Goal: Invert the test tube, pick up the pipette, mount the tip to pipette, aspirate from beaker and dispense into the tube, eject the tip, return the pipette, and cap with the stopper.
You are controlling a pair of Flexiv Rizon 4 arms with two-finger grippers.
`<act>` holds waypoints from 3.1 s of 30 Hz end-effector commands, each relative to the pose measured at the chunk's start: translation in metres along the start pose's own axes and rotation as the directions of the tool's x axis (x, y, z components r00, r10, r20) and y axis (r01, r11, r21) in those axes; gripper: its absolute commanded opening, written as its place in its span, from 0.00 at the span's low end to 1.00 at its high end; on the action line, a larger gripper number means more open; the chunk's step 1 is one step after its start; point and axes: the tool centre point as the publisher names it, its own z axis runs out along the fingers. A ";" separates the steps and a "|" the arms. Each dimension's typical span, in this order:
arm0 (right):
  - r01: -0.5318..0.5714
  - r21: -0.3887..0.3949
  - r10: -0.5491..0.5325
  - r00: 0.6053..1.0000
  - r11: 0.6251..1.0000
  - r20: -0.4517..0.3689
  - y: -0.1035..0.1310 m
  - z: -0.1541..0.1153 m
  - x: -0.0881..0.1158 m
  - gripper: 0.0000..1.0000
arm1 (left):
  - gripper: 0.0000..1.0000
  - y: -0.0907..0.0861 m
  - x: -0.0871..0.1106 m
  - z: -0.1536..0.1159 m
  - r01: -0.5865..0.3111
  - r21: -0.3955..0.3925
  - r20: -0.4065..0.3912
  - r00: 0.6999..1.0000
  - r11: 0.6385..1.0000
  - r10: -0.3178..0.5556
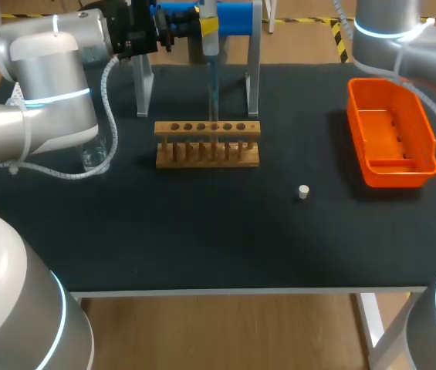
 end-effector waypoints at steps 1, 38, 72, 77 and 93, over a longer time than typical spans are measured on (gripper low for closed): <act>0.001 0.004 -0.001 1.000 1.000 0.011 -0.006 -0.003 0.004 0.00 | 0.00 -0.003 0.000 0.001 -0.002 0.003 0.001 1.000 1.000 0.002; 0.031 -0.037 -0.030 0.999 0.999 0.042 0.003 -0.011 0.003 0.00 | 0.00 -0.003 0.000 0.001 -0.002 0.003 0.001 1.000 1.000 0.002; 0.156 -0.018 -0.153 0.982 0.988 0.110 -0.159 -0.102 0.028 1.00 | 0.00 -0.003 0.000 0.001 -0.002 0.003 0.001 1.000 1.000 0.002; 0.157 0.025 -0.159 0.983 0.987 0.094 -0.194 -0.084 0.026 1.00 | 0.00 -0.003 0.000 0.001 -0.002 0.003 0.001 1.000 1.000 0.002; 0.130 0.107 -0.136 0.989 0.986 0.052 -0.236 -0.041 0.001 1.00 | 0.00 -0.003 0.000 0.001 -0.002 0.003 0.001 1.000 1.000 0.002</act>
